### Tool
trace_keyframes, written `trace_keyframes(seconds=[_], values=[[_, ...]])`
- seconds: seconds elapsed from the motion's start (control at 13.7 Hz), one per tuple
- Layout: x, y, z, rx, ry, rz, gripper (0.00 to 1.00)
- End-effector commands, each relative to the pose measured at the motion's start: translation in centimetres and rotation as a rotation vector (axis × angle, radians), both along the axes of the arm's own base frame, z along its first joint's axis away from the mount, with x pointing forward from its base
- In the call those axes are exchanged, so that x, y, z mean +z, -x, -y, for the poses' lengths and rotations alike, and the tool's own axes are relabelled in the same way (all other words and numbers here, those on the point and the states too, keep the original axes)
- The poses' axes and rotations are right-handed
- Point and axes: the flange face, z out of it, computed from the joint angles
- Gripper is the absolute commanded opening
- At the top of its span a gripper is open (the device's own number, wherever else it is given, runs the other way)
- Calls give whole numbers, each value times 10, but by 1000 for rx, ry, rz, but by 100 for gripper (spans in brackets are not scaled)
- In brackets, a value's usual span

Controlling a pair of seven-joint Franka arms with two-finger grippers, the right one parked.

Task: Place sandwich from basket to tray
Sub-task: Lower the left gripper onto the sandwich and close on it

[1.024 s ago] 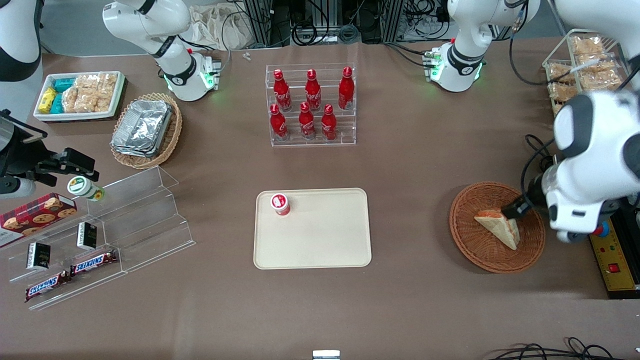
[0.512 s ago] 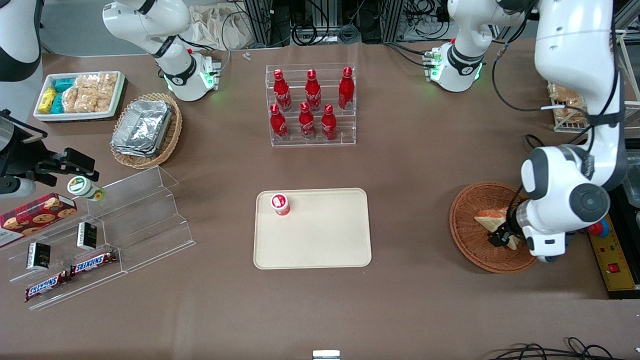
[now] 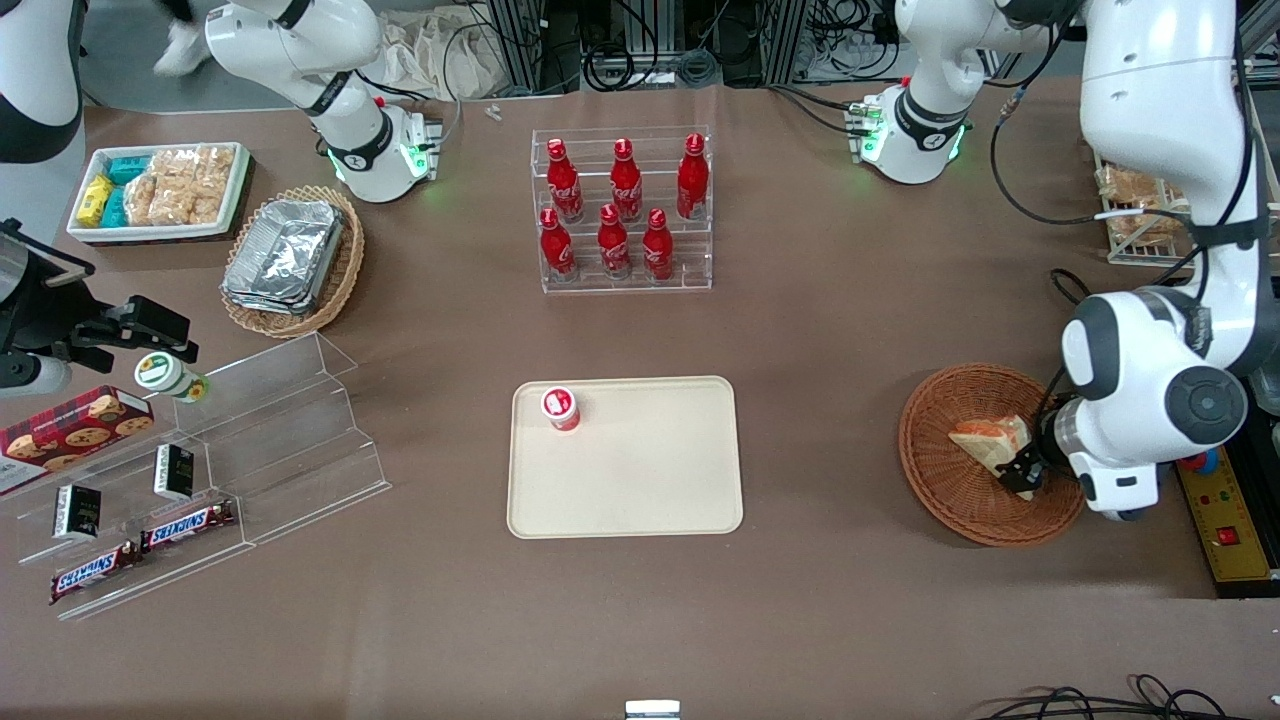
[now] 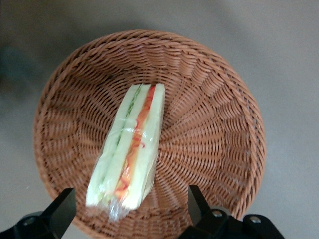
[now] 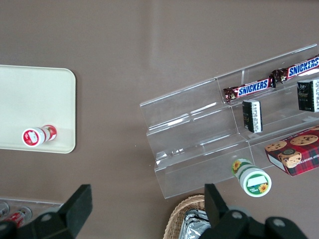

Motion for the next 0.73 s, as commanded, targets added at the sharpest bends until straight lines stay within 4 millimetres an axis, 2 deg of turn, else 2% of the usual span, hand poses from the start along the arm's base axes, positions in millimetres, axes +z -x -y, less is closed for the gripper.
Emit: trace_keyframes(seconds=[0.0,0.15,0.22,0.29,0.37,0.44,0.51,0.66], values=[[-19,5,2,19,-2,-21,100],[-52,2,0,23,-14,-7,100],[-61,5,0,22,-15,-16,100],[-64,8,-1,25,-16,-24,95],[-66,8,-1,25,-16,-25,71],[-67,8,-1,30,-12,-25,41],[-67,7,-1,31,-11,-23,0],[-61,6,0,12,-10,-18,0]])
